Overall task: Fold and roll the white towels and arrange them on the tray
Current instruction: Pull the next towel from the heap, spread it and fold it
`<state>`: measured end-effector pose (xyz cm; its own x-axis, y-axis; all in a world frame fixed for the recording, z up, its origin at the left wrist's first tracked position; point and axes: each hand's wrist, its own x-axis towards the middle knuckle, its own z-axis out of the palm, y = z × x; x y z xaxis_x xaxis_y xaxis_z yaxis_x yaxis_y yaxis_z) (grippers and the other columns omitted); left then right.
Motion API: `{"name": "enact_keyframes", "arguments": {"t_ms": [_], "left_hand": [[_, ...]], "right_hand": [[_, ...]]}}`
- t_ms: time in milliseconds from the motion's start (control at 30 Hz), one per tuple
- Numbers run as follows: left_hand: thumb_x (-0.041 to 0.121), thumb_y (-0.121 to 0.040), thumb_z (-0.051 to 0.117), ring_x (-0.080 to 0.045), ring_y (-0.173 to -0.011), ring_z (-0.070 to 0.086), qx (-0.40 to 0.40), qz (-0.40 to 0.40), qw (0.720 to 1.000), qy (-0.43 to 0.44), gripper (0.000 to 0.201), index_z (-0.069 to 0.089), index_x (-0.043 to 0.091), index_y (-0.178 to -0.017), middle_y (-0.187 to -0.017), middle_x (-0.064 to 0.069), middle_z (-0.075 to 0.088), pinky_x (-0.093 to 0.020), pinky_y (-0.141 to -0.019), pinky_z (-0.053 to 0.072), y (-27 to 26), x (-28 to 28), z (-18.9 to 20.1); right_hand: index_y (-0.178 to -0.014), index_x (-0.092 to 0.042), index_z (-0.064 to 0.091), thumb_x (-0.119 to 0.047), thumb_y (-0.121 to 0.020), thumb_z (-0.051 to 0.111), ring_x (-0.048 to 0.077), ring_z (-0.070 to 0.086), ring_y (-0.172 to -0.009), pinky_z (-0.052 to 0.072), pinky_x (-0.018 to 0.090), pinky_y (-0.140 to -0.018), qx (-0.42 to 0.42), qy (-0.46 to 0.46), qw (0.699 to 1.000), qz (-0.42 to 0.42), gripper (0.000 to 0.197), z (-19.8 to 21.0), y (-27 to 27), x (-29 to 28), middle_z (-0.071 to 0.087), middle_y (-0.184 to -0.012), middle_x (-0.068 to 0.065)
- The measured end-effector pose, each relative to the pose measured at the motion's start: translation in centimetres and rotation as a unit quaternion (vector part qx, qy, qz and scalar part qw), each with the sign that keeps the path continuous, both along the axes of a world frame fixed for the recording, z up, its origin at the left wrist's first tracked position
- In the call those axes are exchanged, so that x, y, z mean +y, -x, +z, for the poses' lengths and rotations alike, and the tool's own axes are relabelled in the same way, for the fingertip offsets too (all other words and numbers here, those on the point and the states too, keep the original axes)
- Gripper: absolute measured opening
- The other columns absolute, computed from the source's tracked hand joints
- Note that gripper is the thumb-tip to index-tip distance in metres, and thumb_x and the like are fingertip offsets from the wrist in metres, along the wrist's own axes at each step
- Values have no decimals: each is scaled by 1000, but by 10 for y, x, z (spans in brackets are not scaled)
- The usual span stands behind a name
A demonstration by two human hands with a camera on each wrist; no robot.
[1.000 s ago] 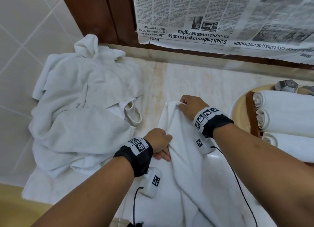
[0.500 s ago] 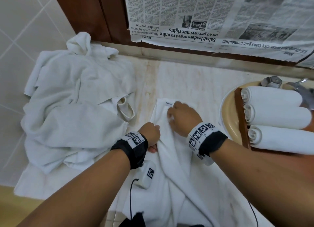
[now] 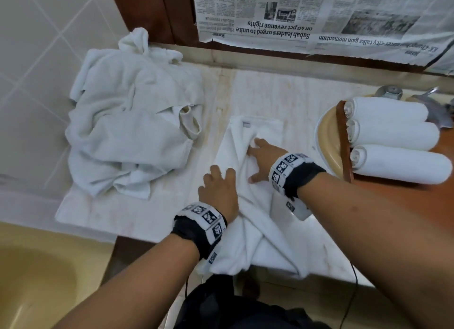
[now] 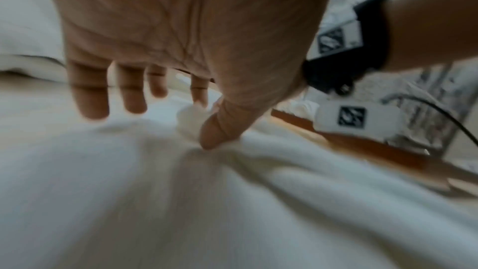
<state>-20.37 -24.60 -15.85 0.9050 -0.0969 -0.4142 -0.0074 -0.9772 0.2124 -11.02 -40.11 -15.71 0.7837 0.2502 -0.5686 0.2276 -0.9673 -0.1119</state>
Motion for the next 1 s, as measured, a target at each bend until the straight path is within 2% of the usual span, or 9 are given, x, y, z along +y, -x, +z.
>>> {"name": "enact_keyframes", "arguments": {"t_ms": [100,233,367,500,700,767,867,933,1000], "left_hand": [[7,-68,67,-38,-110,48,-119,-149,982,0,54,51,11,-119,-132,-17,42,-44,-85,43,34,0,-10],[6,-74,65,-34,-108,48,-127,-344,928,64,42,54,12,-114,-131,-12,52,-42,-80,41,64,-1,-13],[16,-76,64,-24,-98,47,-79,-307,948,36,49,44,26,-120,-108,1,55,-36,-80,31,79,8,-5],[20,-79,61,-26,-104,45,-61,-315,945,-61,33,59,26,-111,-109,0,53,-36,-80,27,89,31,2],[7,-63,60,-29,-77,49,-145,-118,982,29,15,65,21,-68,-90,-4,51,-32,-60,29,121,95,-14],[10,-73,54,-29,-81,48,-120,5,992,48,14,66,17,-74,-96,-5,46,-36,-63,41,132,103,-24],[41,-88,45,-24,-80,54,-51,145,976,152,33,61,12,-85,-100,-5,42,-36,-80,49,148,89,-29],[48,-86,63,-14,-75,52,-41,229,951,205,34,52,15,-89,-100,0,38,-27,-75,44,152,73,-27],[34,-82,75,-10,-74,48,-50,295,925,235,39,44,14,-96,-104,-1,36,-24,-73,40,154,63,-30]], "right_hand": [[-159,-23,6,-55,-76,78,30,29,-146,35,45,-114,1,10,1000,-3,115,1,7,-1,5,-164,6],[-159,-24,9,-60,-73,78,30,27,-147,34,44,-115,-10,35,999,-7,116,3,23,-2,7,-164,7],[-158,-24,8,-62,-75,75,27,25,-148,32,42,-116,-11,44,999,-15,114,1,44,-7,8,-163,7],[-159,-27,4,-63,-77,72,24,16,-152,27,42,-118,-4,35,999,-33,113,-4,62,-14,-4,-166,6],[-159,-26,6,-64,-74,75,25,19,-151,28,44,-118,-7,31,998,-58,117,-9,66,-11,-2,-166,5],[-159,-24,9,-64,-73,75,27,24,-149,32,45,-116,-12,34,997,-61,115,-9,65,-9,5,-165,6],[-159,-23,9,-65,-72,76,29,27,-147,34,46,-114,-11,42,997,-65,117,-8,64,-5,10,-163,5],[-159,-23,8,-65,-70,77,29,27,-147,35,46,-114,-9,43,997,-68,120,-8,62,-3,11,-162,6],[-159,-23,8,-66,-68,78,29,29,-146,36,47,-113,-7,41,997,-68,122,-7,61,-3,12,-161,5]]}}
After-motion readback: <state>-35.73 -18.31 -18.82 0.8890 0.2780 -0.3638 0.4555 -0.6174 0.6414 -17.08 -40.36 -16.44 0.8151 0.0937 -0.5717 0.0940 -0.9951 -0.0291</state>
